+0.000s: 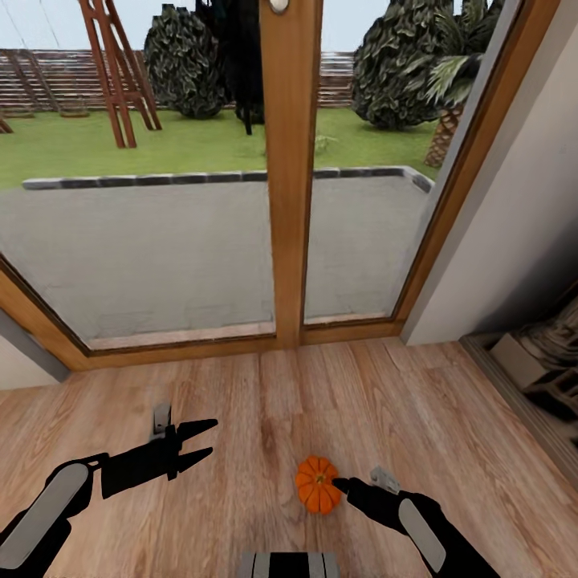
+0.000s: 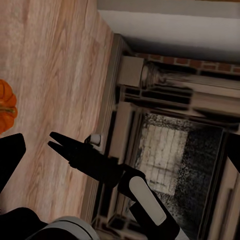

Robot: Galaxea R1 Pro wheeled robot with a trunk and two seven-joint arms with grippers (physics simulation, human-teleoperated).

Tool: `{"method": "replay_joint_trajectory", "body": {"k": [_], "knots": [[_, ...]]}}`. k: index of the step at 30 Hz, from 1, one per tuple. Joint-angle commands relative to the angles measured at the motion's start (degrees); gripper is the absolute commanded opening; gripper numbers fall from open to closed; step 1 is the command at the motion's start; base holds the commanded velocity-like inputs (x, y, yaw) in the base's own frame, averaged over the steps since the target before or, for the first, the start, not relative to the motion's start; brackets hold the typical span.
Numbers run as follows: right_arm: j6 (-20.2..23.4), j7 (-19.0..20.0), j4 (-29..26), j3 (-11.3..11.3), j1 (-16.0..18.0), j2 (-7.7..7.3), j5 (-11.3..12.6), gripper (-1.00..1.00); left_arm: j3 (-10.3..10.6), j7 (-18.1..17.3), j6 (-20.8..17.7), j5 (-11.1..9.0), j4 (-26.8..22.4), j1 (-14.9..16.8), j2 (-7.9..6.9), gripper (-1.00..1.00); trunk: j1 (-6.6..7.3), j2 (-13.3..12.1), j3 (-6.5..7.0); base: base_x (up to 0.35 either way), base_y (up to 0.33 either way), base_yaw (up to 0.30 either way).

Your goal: Place each of the two pumpkins and all three candles from the living room inside a cabinet in the living room (use any cabinet), then make sure every cabinet is closed, and position the cauldron so it is next to a table in the living room.

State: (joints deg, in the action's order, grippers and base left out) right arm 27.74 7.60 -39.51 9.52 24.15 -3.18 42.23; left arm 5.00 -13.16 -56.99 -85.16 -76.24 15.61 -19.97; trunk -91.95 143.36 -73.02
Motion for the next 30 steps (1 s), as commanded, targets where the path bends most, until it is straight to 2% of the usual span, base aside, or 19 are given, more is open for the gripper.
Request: {"method": "replay_joint_trajectory", "body": {"k": [1, 7, 17, 30], "knots": [[0.1, 0.0, 0.0, 0.2, 0.0, -0.08, 0.1, 1.0, 0.0, -0.6, 0.0, 0.4, 0.0, 0.0, -0.04, 1.0, -0.01, 0.0, -0.27, 0.0, 0.0, 0.0], [0.1, 0.0, 0.0, 0.1, 0.0, -0.48, 0.1, 1.0, 0.1, -0.6, 0.0, 0.4, 0.0, 0.0, 0.0, 1.0, -0.17, 0.1, -1.6, 0.0, 0.0, 0.0], [0.1, 0.1, 0.0, 0.1, 0.0, -1.02, 0.3, 1.0, 0.0, -0.6, 0.0, 0.3, -0.5, 0.0, -0.07, 1.0, -0.17, 0.1, -1.6, 0.0, 0.001, 0.0], [0.1, 0.2, 0.0, 0.1, 0.0, -1.29, 0.2, 1.0, 0.0, -0.6, 0.0, 0.3, -1.2, 0.0, -0.14, 1.0, -0.17, 0.1, -1.6, 0.0, 0.093, 0.0]]}}
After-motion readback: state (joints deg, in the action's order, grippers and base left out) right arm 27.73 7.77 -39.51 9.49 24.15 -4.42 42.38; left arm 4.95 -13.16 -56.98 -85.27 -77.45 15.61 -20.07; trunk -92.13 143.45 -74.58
